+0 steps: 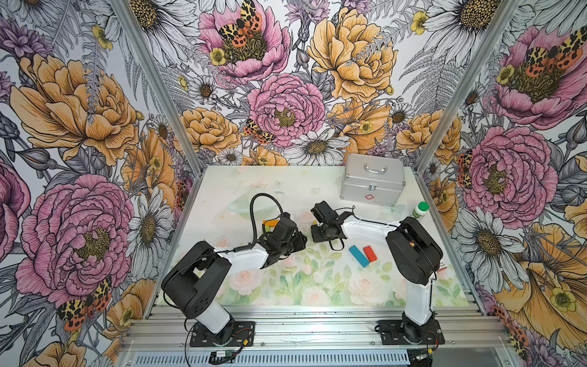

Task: Assemble the letter p with building blocks
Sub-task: Place the building block at the center of the board, then assemble the building block at the center of the board.

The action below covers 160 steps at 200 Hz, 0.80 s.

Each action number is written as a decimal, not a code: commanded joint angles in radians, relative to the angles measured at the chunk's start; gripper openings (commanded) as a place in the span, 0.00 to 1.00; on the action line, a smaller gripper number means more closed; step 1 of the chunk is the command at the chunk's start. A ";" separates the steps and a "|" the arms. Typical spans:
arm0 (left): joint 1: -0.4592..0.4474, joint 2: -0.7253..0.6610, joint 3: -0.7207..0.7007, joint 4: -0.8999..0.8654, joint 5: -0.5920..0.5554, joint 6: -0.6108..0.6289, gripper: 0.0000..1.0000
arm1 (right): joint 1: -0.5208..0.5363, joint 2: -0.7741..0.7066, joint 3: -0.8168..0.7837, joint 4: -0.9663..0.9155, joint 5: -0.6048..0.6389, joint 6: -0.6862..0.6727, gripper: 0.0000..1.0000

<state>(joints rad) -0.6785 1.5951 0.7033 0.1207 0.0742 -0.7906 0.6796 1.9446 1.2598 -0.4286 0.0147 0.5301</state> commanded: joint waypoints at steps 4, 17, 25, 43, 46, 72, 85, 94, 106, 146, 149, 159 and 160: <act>0.003 0.041 0.032 0.060 0.032 -0.023 0.27 | 0.003 -0.088 -0.007 0.016 0.008 -0.001 0.49; -0.002 0.059 0.040 0.071 0.038 -0.031 0.26 | 0.002 -0.121 -0.027 0.016 0.001 -0.004 0.49; -0.004 0.069 0.045 0.079 0.040 -0.035 0.25 | 0.000 -0.143 -0.041 0.016 -0.001 -0.004 0.48; -0.007 0.100 0.058 0.104 0.053 -0.049 0.23 | -0.004 -0.191 -0.081 0.016 -0.001 -0.005 0.40; -0.008 0.106 0.060 0.110 0.057 -0.052 0.22 | -0.006 -0.197 -0.087 0.017 0.000 -0.005 0.38; -0.006 0.172 0.075 0.167 0.087 -0.084 0.08 | -0.024 -0.230 -0.148 0.034 -0.018 -0.009 0.20; -0.006 0.200 0.085 0.187 0.100 -0.097 0.00 | -0.037 -0.237 -0.182 0.060 -0.049 -0.004 0.07; -0.006 0.213 0.089 0.194 0.104 -0.103 0.00 | -0.045 -0.240 -0.206 0.083 -0.069 0.001 0.00; -0.007 0.216 0.094 0.197 0.101 -0.108 0.00 | -0.056 -0.240 -0.233 0.114 -0.102 0.012 0.00; -0.010 0.254 0.094 0.197 0.090 -0.111 0.00 | -0.080 -0.220 -0.274 0.172 -0.155 0.034 0.00; -0.009 0.255 0.096 0.198 0.090 -0.111 0.00 | -0.080 -0.217 -0.275 0.175 -0.156 0.034 0.00; -0.010 0.258 0.096 0.197 0.091 -0.111 0.00 | -0.079 -0.209 -0.278 0.183 -0.162 0.036 0.00; -0.010 0.257 0.095 0.197 0.091 -0.111 0.00 | -0.078 -0.209 -0.277 0.185 -0.164 0.036 0.00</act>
<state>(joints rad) -0.6815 1.8267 0.7811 0.2897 0.1513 -0.8921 0.6006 1.7176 0.9852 -0.3157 -0.1085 0.5503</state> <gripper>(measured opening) 0.042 0.047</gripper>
